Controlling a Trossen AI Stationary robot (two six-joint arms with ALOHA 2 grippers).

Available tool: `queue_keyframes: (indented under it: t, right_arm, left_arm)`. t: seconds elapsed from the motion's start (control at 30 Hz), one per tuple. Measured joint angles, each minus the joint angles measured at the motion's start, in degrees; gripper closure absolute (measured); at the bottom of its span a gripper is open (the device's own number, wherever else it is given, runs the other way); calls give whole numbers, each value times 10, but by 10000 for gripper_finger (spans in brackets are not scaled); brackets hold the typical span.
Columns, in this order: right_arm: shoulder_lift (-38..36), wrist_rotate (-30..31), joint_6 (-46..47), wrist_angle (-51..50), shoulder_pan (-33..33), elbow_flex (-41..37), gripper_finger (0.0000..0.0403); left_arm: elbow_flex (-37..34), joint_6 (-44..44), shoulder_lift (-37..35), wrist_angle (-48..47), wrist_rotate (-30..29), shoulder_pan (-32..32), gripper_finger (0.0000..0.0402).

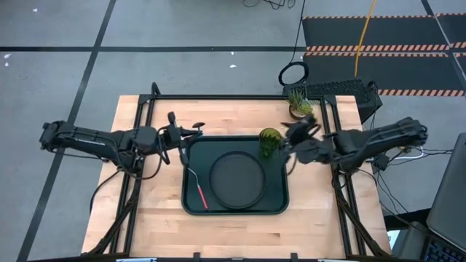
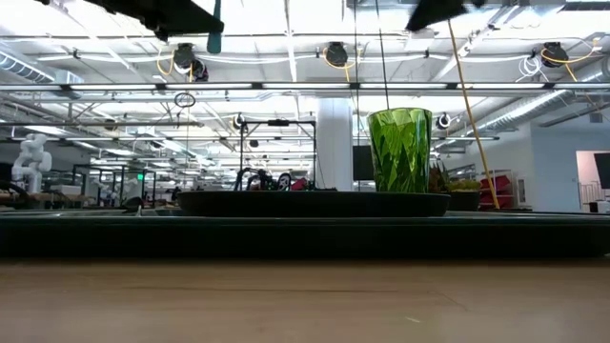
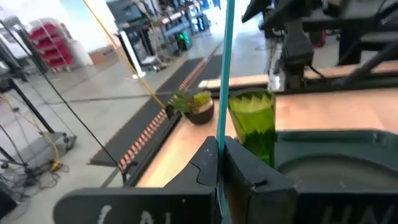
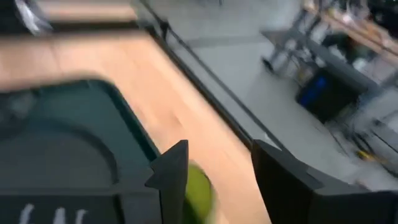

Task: Pick and place plate/cup/fork/spoon on tray
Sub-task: Put the blue spoon to the left of the pink fork on the black tray

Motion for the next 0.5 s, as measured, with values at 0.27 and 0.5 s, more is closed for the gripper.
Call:
queue_keyframes:
  t: [0.27, 0.5]
  right_arm:
    - [-101, -70, 61, -91, 7, -82, 250]
    - [-220, -73, 64, -17, 27, -204, 252]
  left_arm:
    - [0, -30, -7, -16, 113, 54, 394]
    - [0, -47, -12, -40, 135, 74, 394]
